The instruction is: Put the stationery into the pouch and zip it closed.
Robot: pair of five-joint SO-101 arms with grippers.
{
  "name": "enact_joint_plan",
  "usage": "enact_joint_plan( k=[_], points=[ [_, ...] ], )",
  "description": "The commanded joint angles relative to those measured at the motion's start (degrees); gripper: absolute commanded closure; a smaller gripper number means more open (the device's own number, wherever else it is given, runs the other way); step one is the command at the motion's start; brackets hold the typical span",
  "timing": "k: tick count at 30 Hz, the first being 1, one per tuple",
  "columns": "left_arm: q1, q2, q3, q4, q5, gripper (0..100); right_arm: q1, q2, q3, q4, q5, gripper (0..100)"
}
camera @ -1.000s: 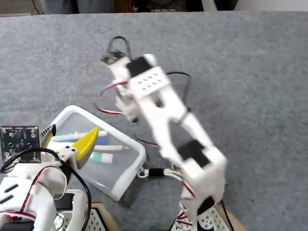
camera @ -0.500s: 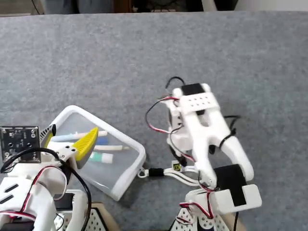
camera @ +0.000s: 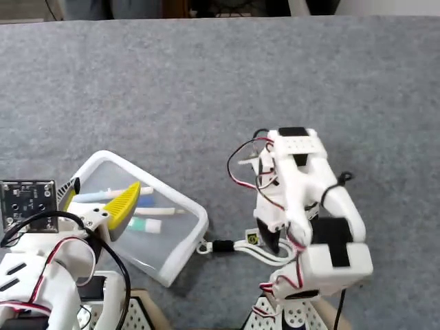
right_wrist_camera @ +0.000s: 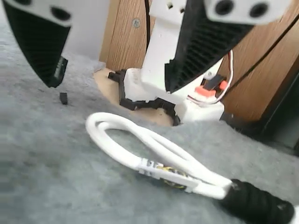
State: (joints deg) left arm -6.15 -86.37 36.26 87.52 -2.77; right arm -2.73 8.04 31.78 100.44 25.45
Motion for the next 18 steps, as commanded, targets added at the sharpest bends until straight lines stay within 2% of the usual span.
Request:
enact_joint_plan(
  k=[1,9,11,16,17,18],
  points=[
    [-0.13,0.35,-1.71,-0.26,-0.53,64,-0.62,5.32,-2.77,0.44,0.70,65.2],
    [-0.13,-1.05,-1.63,-0.26,-0.53,64,-0.62,19.03,-5.67,-5.45,0.70,65.9],
    [-0.13,-2.11,-1.54,-0.26,-0.53,64,-0.70,21.32,-7.43,-6.07,0.62,71.2],
    [-0.13,-2.55,0.84,-0.26,-0.53,64,-1.49,25.98,-11.03,-7.56,0.62,95.6],
    [-0.13,-2.55,0.84,-0.26,-0.53,64,-1.49,26.59,-11.56,-8.88,0.62,99.0],
    [-0.22,-2.55,0.66,-0.35,-0.53,64,-1.32,27.21,-12.00,-9.76,0.62,98.1]
  ],
)
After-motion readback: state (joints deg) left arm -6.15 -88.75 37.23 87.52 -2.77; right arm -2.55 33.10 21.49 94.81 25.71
